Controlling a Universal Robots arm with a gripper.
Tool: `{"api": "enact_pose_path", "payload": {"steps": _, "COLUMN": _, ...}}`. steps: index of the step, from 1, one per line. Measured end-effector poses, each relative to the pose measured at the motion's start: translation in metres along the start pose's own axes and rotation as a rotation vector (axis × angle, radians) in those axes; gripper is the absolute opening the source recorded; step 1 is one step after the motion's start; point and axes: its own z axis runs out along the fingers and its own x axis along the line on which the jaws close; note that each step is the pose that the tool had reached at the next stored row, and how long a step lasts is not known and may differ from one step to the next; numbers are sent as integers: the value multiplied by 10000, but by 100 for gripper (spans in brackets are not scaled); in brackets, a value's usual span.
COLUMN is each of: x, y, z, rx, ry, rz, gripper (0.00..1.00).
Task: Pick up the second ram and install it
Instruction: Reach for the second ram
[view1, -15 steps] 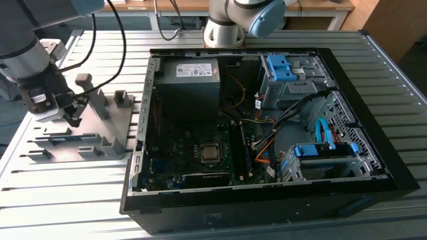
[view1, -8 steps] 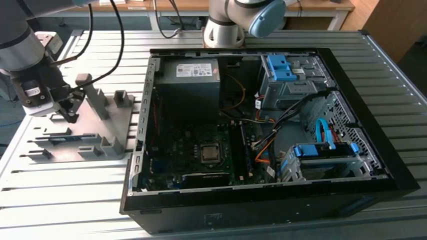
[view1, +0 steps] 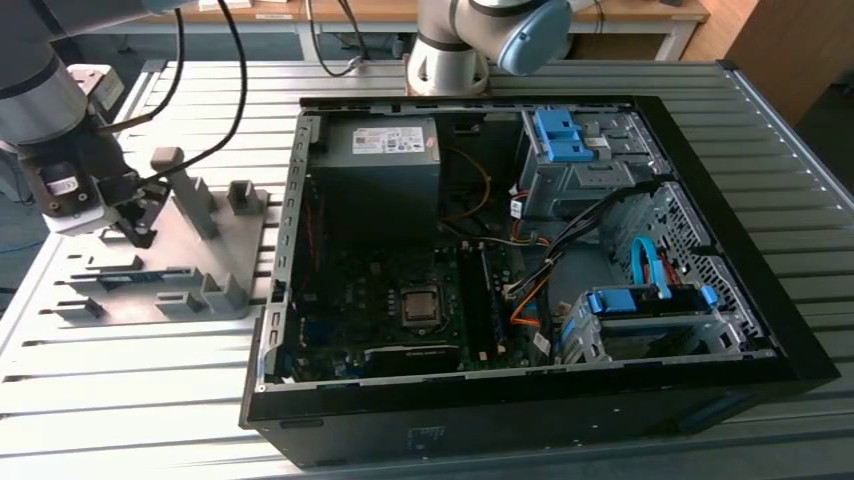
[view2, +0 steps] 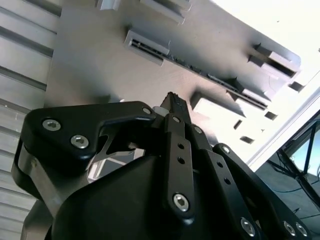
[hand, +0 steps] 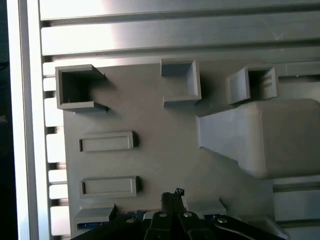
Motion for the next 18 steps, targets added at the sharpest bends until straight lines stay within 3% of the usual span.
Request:
{"api": "enact_pose_path", "payload": {"steps": 5, "x": 27, "y": -152, "z": -4, "rx": -1, "ry": 0, "rz": 0, "gripper": 10}}
{"api": "enact_pose_path", "payload": {"steps": 10, "x": 36, "y": -160, "z": -5, "rx": -27, "ry": 2, "rz": 3, "gripper": 10}}
{"api": "enact_pose_path", "payload": {"steps": 12, "x": 79, "y": -175, "z": -5, "rx": -19, "ry": 1, "rz": 2, "gripper": 10}}
{"api": "enact_pose_path", "payload": {"steps": 16, "x": 111, "y": -247, "z": 6, "rx": 10, "ry": 6, "rz": 2, "gripper": 10}}
{"api": "enact_pose_path", "payload": {"steps": 18, "x": 106, "y": -305, "z": 39, "rx": 14, "ry": 50, "rz": 2, "gripper": 10}}
